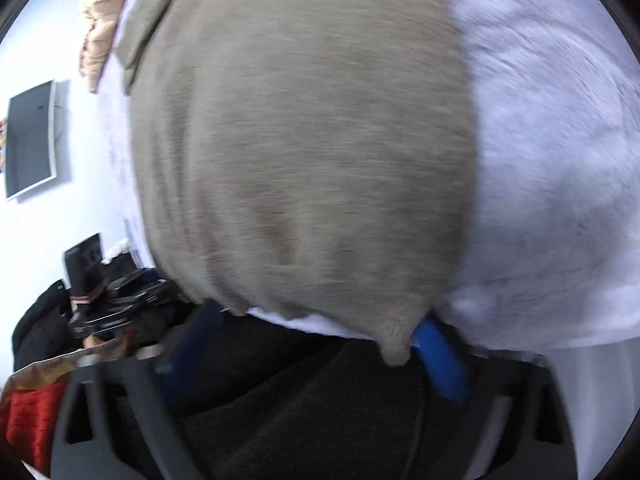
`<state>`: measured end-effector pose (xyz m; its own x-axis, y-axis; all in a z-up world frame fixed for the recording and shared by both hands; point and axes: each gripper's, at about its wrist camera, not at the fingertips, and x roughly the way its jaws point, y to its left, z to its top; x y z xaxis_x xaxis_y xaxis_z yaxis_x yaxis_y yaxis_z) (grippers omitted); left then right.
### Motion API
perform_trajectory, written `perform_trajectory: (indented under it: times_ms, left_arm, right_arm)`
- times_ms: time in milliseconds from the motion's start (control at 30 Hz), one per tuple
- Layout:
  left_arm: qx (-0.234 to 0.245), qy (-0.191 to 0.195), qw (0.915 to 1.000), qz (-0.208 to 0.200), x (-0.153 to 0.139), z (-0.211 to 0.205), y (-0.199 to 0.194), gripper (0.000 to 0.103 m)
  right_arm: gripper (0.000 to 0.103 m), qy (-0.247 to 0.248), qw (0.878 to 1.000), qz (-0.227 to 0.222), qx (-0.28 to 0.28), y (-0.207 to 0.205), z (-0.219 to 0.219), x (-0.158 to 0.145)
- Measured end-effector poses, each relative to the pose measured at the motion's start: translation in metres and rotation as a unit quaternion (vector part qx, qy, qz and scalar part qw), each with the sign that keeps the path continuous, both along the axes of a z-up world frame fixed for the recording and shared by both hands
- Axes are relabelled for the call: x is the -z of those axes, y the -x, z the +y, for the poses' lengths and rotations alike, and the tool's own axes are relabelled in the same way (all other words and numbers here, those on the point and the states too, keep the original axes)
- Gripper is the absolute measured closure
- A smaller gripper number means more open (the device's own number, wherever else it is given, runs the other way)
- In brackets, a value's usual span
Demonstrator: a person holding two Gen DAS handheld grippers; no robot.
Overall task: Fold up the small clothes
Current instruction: 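Grasp the ribbed hem with the left gripper, then grasp the hem with the right gripper while the left gripper holds it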
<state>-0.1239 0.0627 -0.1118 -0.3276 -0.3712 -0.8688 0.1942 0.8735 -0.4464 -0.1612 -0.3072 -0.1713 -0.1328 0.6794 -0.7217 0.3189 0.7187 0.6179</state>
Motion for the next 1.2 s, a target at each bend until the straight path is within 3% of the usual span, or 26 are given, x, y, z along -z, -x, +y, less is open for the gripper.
perform_trajectory:
  times_ms: [33, 67, 233, 367, 500, 667, 767, 800, 900, 933, 967, 1033, 1133, 1200]
  left_arm:
    - [-0.01, 0.015, 0.9998, 0.001, -0.004, 0.002, -0.001, 0.091]
    - [-0.019, 0.033, 0.9993, -0.002, -0.011, 0.004, -0.004, 0.091]
    - [-0.081, 0.105, 0.9905, -0.037, -0.047, 0.023, -0.035, 0.091]
    - [-0.136, 0.125, 0.9793, -0.081, -0.064, 0.038, -0.079, 0.091]
    - [-0.161, 0.101, 0.9748, -0.117, -0.06, 0.038, -0.115, 0.091]
    - [-0.178, 0.076, 0.9743, -0.115, -0.032, 0.028, -0.145, 0.091]
    - [-0.177, 0.03, 0.9789, -0.098, -0.009, 0.03, -0.161, 0.091]
    - [-0.178, 0.028, 0.9792, -0.093, -0.006, 0.036, -0.165, 0.091]
    - [-0.17, 0.023, 0.9804, -0.097, -0.005, 0.036, -0.163, 0.091]
    - [-0.163, 0.02, 0.9813, -0.101, -0.007, 0.035, -0.161, 0.091]
    - [-0.154, 0.015, 0.9823, -0.105, -0.007, 0.03, -0.16, 0.091]
    - [-0.136, 0.004, 0.9842, -0.113, -0.007, 0.023, -0.16, 0.091]
    - [-0.129, -0.006, 0.9849, -0.115, -0.006, 0.019, -0.161, 0.091]
    - [-0.133, -0.008, 0.9846, -0.113, -0.004, 0.018, -0.162, 0.091]
  right_arm:
    - [0.076, -0.001, 1.0, 0.002, -0.001, -0.001, 0.001, -0.001]
    - [0.088, -0.002, 1.0, 0.003, 0.0, -0.002, 0.001, -0.004]
    - [0.088, -0.078, 0.995, -0.045, 0.046, -0.012, -0.008, -0.033]
    - [0.088, -0.115, 0.984, -0.09, 0.1, -0.038, -0.018, -0.052]
    - [0.088, -0.129, 0.975, -0.119, 0.139, -0.074, -0.023, -0.061]
    - [0.092, -0.121, 0.969, -0.118, 0.182, -0.114, -0.034, -0.051]
    - [0.092, -0.082, 0.971, -0.103, 0.199, -0.14, -0.039, -0.041]
    - [0.092, -0.034, 0.977, -0.088, 0.193, -0.147, -0.042, -0.037]
    - [0.088, 0.08, 0.984, -0.094, 0.132, -0.161, -0.043, -0.044]
    - [0.074, 0.121, 0.982, -0.11, 0.09, -0.165, -0.039, -0.053]
    - [0.044, 0.146, 0.98, -0.124, 0.059, -0.166, -0.035, -0.061]
    - [0.025, 0.188, 0.967, -0.169, -0.004, -0.168, -0.021, -0.079]
    - [0.025, 0.251, 0.939, -0.223, -0.081, -0.177, 0.001, -0.093]
    - [0.025, 0.273, 0.927, -0.237, -0.101, -0.184, 0.007, -0.094]
